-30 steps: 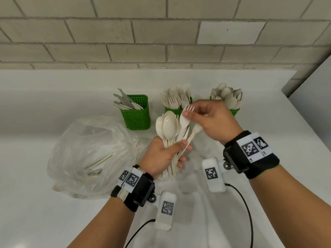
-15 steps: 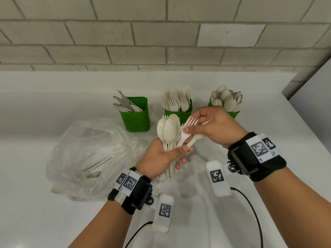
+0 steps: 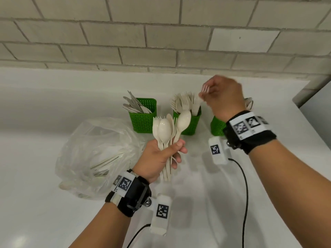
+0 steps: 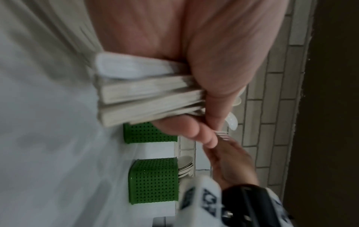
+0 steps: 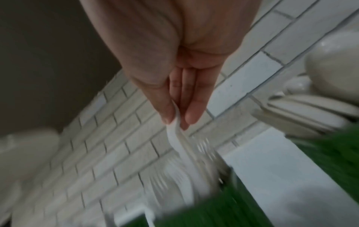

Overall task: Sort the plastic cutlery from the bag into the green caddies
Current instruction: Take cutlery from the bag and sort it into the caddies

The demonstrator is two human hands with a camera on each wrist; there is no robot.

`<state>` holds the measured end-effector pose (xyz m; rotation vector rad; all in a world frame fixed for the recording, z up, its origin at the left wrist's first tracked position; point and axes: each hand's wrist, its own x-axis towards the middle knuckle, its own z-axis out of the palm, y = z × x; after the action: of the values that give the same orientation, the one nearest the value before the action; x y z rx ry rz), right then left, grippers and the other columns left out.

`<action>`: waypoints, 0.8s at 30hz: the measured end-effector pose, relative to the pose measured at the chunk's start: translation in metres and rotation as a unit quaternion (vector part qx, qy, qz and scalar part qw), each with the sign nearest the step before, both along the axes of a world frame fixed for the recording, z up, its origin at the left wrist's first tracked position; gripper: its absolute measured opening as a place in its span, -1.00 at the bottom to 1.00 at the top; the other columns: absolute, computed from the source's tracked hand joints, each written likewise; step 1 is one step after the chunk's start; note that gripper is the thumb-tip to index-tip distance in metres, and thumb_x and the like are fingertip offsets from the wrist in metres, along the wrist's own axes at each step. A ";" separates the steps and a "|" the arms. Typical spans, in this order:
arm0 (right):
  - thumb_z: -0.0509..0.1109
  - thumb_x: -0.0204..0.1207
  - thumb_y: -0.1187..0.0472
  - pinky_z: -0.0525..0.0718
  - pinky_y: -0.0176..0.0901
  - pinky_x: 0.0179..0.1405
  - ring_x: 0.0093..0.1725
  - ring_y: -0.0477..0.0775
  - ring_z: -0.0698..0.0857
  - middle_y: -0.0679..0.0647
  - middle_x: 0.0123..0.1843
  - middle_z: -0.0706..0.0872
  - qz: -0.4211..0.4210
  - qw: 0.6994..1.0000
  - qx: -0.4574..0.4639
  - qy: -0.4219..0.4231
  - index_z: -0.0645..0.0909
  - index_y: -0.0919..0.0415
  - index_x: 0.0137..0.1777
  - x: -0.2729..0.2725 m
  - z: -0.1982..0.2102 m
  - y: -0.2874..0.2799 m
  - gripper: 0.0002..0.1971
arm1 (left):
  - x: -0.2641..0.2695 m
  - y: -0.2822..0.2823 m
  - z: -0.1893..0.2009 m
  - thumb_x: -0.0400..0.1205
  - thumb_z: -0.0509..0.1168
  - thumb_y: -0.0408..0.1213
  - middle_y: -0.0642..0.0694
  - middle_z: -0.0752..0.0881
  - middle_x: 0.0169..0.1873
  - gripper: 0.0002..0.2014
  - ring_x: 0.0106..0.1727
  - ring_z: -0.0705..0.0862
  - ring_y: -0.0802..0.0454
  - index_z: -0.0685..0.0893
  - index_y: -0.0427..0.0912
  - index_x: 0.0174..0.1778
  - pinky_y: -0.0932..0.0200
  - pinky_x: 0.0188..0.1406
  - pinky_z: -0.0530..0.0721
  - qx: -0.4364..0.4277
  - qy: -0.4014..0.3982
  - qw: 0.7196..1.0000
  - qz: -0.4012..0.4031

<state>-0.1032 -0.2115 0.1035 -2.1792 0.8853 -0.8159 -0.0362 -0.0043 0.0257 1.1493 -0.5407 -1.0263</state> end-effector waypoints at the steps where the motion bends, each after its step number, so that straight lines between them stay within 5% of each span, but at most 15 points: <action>1: 0.48 0.51 0.23 0.73 0.04 0.04 -0.09 0.12 0.77 0.07 -0.12 0.79 0.017 0.996 -0.040 0.072 0.70 0.04 -0.08 0.003 -0.009 0.004 -0.93 | 0.000 0.000 0.002 0.53 0.36 -0.22 -0.15 0.77 -0.28 -0.75 -0.47 0.63 0.04 0.70 -0.33 0.00 0.20 -0.56 0.60 0.001 -0.005 1.000 -0.005; 3: 0.35 0.62 0.19 0.62 0.03 0.12 0.10 0.23 0.67 0.19 0.04 0.75 0.043 0.975 -0.115 0.185 0.71 0.10 0.19 0.007 -0.026 0.011 -0.79 | 0.001 0.001 0.005 0.55 0.34 -0.19 -0.15 0.78 -0.26 -0.74 -0.47 0.66 0.01 0.71 -0.29 0.03 0.17 -0.51 0.64 0.004 -0.015 1.000 -0.008; 5: 0.32 0.65 0.13 0.56 0.07 0.18 0.19 0.26 0.57 0.23 0.14 0.64 0.038 0.973 -0.144 0.176 0.68 0.13 0.30 0.007 -0.027 0.017 -0.72 | 0.002 0.002 0.006 0.58 0.34 -0.20 -0.14 0.78 -0.28 -0.78 -0.51 0.63 -0.01 0.72 -0.26 0.03 0.17 -0.52 0.61 0.013 -0.051 0.999 0.001; 7: 0.34 0.63 0.04 0.57 0.00 0.21 0.16 0.14 0.59 0.12 0.14 0.59 0.032 0.992 -0.106 0.054 0.68 0.08 0.27 0.003 -0.010 0.028 -0.72 | 0.003 0.002 0.004 0.64 0.34 -0.28 -0.11 0.76 -0.34 -0.86 -0.56 0.56 0.02 0.74 -0.24 0.02 0.19 -0.56 0.55 0.020 -0.089 0.996 0.017; 9: 0.35 0.62 0.07 0.58 -0.27 0.11 0.05 -0.08 0.66 -0.06 0.05 0.66 0.117 0.993 -0.021 -0.001 0.73 -0.03 0.12 -0.001 0.010 0.042 -0.84 | 0.004 0.000 0.001 0.67 0.33 -0.35 -0.05 0.70 -0.43 -0.91 -0.60 0.49 0.09 0.74 -0.20 0.00 0.23 -0.61 0.49 0.024 -0.122 0.991 0.038; 13: 0.34 0.65 0.15 0.63 -0.23 0.13 0.04 -0.12 0.75 -0.06 0.01 0.82 0.316 0.930 0.036 0.186 0.77 0.09 0.15 -0.009 0.026 0.059 -0.80 | 0.003 -0.002 -0.001 0.65 0.35 -0.41 0.02 0.63 -0.50 -0.93 -0.61 0.41 0.11 0.73 -0.20 -0.04 0.25 -0.63 0.42 0.015 -0.165 0.985 0.041; 18: 0.39 0.58 0.31 0.67 0.08 0.23 0.05 0.02 0.79 0.00 -0.04 0.85 0.327 0.921 0.090 0.192 0.78 0.13 0.11 -0.014 0.028 0.056 -0.81 | 0.001 0.003 -0.002 0.63 0.33 -0.50 0.16 0.69 -0.48 -0.88 -0.53 0.56 0.34 0.71 -0.36 0.06 0.49 -0.48 0.46 0.003 -0.210 0.978 -0.003; 21: 0.41 0.60 0.24 0.66 0.00 0.21 0.03 -0.09 0.78 -0.04 -0.04 0.84 0.345 0.915 0.073 0.197 0.78 0.10 0.12 -0.015 0.027 0.060 -0.83 | 0.002 0.004 0.001 0.64 0.33 -0.49 0.33 0.73 -0.40 -0.85 -0.39 0.63 0.44 0.72 -0.20 0.05 0.58 -0.33 0.48 0.007 -0.259 0.966 -0.018; 24: 0.39 0.62 0.25 0.67 -0.12 0.27 0.10 -0.15 0.77 -0.05 0.04 0.84 0.364 0.910 0.122 0.156 0.75 0.16 0.20 -0.016 0.030 0.063 -0.79 | 0.006 0.005 0.001 0.64 0.34 -0.45 0.31 0.74 -0.32 -0.87 -0.27 0.65 0.41 0.72 -0.14 0.01 0.48 -0.19 0.55 0.013 -0.293 0.956 -0.020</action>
<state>-0.1197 -0.1482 0.1338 -2.1884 0.2297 0.0106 -0.0306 0.0010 0.0263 1.4775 -1.0229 -0.7142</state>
